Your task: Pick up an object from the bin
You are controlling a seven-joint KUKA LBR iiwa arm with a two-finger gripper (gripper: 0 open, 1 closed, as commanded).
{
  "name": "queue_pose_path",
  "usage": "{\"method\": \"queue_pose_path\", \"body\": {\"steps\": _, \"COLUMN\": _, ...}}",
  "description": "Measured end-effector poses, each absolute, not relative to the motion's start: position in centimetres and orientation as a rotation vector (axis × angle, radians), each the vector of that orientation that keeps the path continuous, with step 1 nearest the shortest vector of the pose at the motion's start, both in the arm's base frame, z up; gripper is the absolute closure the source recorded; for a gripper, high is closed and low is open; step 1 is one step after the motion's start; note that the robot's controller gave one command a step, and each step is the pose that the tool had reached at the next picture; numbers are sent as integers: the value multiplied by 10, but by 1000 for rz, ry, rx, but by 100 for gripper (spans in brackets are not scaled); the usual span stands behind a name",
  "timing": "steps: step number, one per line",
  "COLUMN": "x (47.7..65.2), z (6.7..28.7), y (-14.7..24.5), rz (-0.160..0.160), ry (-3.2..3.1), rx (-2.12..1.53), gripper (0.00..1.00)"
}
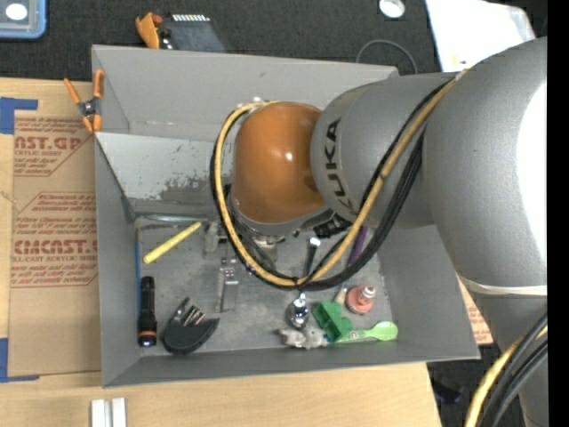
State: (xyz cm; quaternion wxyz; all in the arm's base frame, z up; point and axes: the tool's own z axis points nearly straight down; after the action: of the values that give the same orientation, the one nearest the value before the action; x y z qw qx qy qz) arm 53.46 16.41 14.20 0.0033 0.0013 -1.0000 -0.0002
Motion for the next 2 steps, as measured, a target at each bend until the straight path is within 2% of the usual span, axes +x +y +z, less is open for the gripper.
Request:
{"method": "queue_pose_path", "body": {"steps": 1, "x": 537, "z": 146, "y": 163, "rz": -3, "ry": -3142, "rx": 1, "gripper": 0}}
{"method": "queue_pose_path", "body": {"steps": 2, "x": 509, "z": 104, "y": 180, "rz": -2, "ry": -3111, "rx": 469, "gripper": 0}}
